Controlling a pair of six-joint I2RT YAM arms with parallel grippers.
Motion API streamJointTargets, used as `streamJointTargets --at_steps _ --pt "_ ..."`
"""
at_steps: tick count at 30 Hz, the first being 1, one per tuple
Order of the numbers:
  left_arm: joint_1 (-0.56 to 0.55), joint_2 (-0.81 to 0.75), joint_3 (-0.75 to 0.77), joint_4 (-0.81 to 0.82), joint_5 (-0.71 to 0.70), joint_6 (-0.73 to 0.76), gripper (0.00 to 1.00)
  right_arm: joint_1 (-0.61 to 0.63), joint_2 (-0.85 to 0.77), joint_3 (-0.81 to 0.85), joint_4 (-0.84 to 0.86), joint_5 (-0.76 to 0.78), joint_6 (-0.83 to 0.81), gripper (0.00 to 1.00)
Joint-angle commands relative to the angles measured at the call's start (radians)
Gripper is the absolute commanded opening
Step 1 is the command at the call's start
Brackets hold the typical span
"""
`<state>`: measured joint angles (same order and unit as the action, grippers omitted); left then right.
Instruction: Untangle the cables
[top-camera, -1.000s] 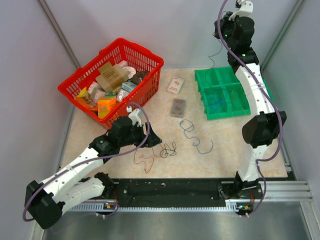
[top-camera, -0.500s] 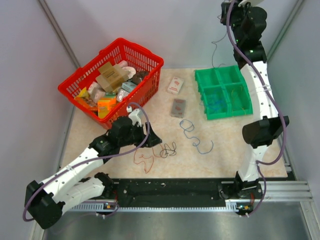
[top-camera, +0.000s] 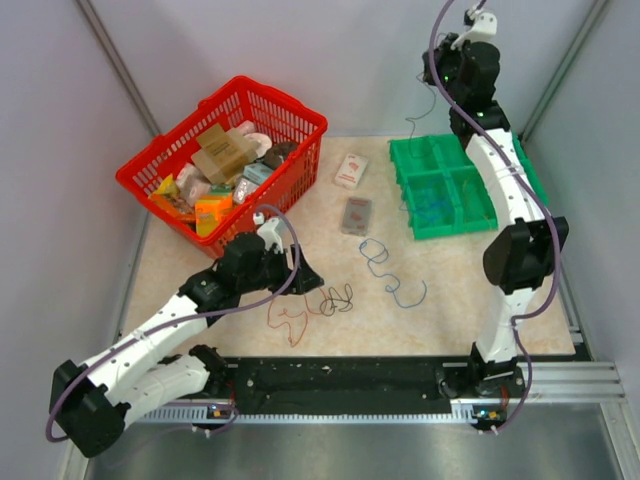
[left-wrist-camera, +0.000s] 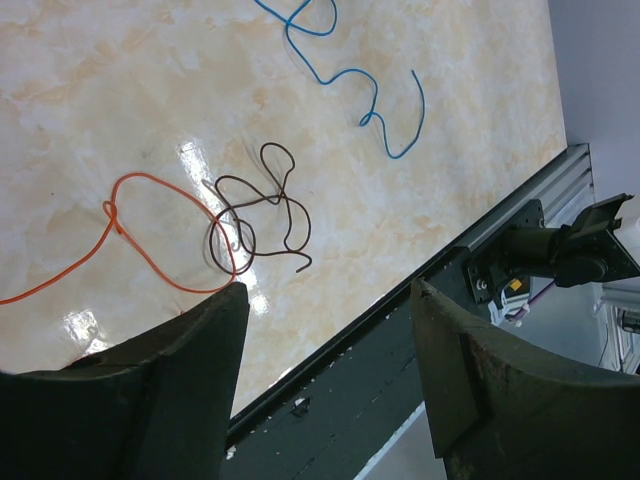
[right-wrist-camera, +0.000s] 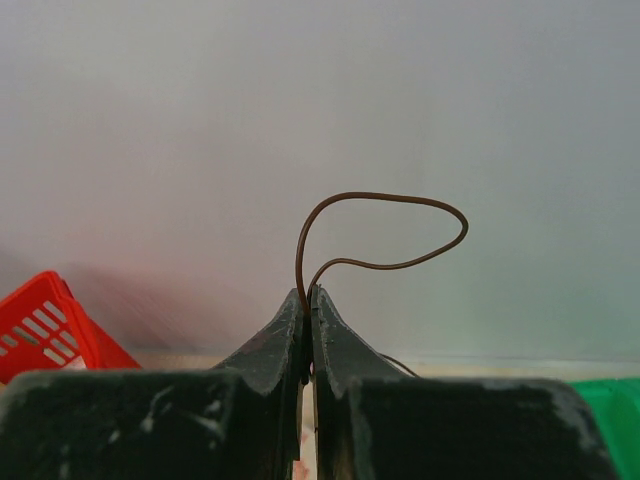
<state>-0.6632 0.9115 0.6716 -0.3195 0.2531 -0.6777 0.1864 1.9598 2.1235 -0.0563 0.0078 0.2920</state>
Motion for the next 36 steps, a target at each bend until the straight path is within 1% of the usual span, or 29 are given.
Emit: streamJointTargets --at_steps 1,5,8,10,15,17,19,22,24,28,29,31,32,33,35,36 --pt "-0.004 0.01 0.04 0.019 0.005 0.012 0.7 -0.008 -0.036 -0.082 0.078 -0.038 0.039 0.0" --pt "-0.004 0.01 0.046 0.019 0.005 0.017 0.72 -0.007 -0.05 -0.184 0.09 -0.011 0.033 0.0" --pt "-0.004 0.003 0.057 0.005 -0.002 0.026 0.75 -0.01 -0.05 -0.246 0.072 0.046 -0.005 0.0" --pt "-0.006 0.0 0.071 -0.012 -0.018 0.039 0.78 -0.01 -0.048 -0.276 0.058 0.054 -0.048 0.0" --pt "-0.004 0.0 0.114 -0.052 -0.044 0.069 0.83 -0.01 0.001 -0.295 -0.063 0.179 -0.174 0.0" --pt "-0.004 -0.003 0.12 -0.061 -0.055 0.072 0.84 -0.01 0.028 -0.295 -0.111 0.198 -0.226 0.0" --pt "-0.004 -0.005 0.12 -0.061 -0.057 0.072 0.84 -0.008 0.089 -0.226 -0.209 0.172 -0.249 0.0" --pt "-0.004 0.004 0.12 -0.05 -0.051 0.067 0.85 -0.008 0.203 -0.108 -0.328 0.094 -0.237 0.0" --pt "-0.004 0.01 0.123 -0.053 -0.048 0.066 0.86 -0.007 0.258 -0.061 -0.373 0.064 -0.217 0.0" --pt "-0.004 0.007 0.128 -0.061 -0.049 0.058 0.87 -0.005 0.317 0.001 -0.419 0.08 -0.186 0.0" --pt "-0.004 0.004 0.128 -0.059 -0.051 0.053 0.87 -0.005 0.329 0.021 -0.424 0.084 -0.186 0.06" --pt "-0.004 0.001 0.118 -0.056 -0.043 0.05 0.87 -0.005 0.361 0.102 -0.473 0.092 -0.189 0.13" --pt "-0.004 0.003 0.117 -0.052 -0.041 0.047 0.87 -0.005 0.376 0.149 -0.499 0.093 -0.192 0.19" --pt "-0.004 0.006 0.114 -0.052 -0.04 0.047 0.87 -0.005 0.384 0.191 -0.542 0.092 -0.195 0.28" --pt "-0.004 0.009 0.108 -0.052 -0.035 0.044 0.87 -0.001 0.374 0.284 -0.621 0.106 -0.201 0.52" --pt "-0.004 0.012 0.103 -0.052 -0.035 0.046 0.87 0.007 0.352 0.302 -0.658 0.119 -0.203 0.63"
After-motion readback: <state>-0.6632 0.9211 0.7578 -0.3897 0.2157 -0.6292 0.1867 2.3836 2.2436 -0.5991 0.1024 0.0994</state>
